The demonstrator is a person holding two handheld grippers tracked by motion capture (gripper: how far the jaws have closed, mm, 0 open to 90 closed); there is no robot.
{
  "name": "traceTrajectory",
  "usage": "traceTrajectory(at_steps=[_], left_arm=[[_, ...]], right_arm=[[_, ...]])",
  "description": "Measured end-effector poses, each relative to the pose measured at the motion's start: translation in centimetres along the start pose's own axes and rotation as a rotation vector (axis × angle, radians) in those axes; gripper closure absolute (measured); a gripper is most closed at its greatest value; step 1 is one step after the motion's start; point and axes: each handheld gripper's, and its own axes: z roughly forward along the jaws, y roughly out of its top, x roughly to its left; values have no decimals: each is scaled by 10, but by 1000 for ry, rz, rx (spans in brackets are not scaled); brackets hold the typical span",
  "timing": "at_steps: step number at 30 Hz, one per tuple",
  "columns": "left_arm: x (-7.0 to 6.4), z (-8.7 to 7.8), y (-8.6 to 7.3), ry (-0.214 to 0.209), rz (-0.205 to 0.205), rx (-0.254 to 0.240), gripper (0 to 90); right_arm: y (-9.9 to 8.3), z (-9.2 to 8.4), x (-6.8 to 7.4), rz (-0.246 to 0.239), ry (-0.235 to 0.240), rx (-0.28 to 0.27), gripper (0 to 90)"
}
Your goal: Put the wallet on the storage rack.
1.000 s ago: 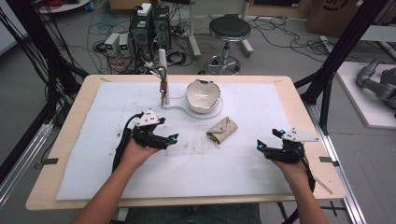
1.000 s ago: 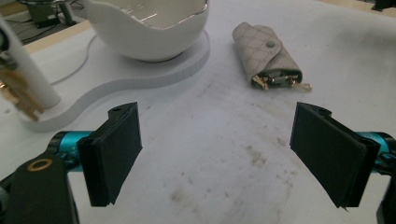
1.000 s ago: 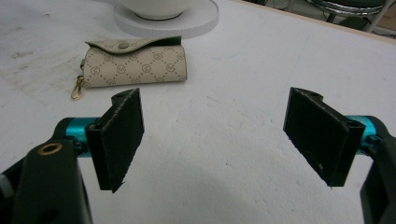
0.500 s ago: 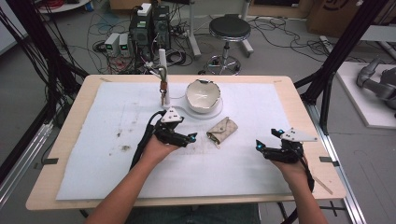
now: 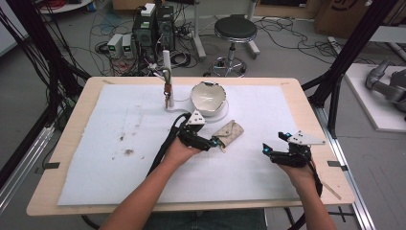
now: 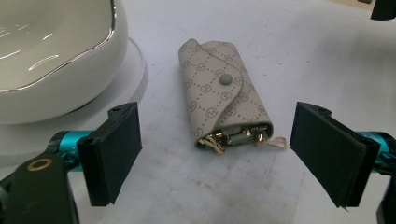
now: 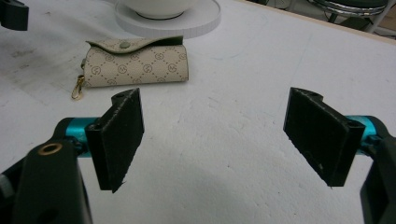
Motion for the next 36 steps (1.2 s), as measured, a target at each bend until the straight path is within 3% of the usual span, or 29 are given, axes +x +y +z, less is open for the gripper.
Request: traceTrajectory(at_steps=[19, 28, 36], left_arm=[[-11, 50, 9, -15, -13, 86, 162], [-12, 65, 11, 13, -15, 125, 162], [-12, 74, 7, 13, -11, 152, 161]], right_arm=[[-1, 1, -1, 1, 1, 5, 206], [-1, 1, -1, -3, 3, 6, 206], [-1, 2, 0, -2, 6, 10, 206]])
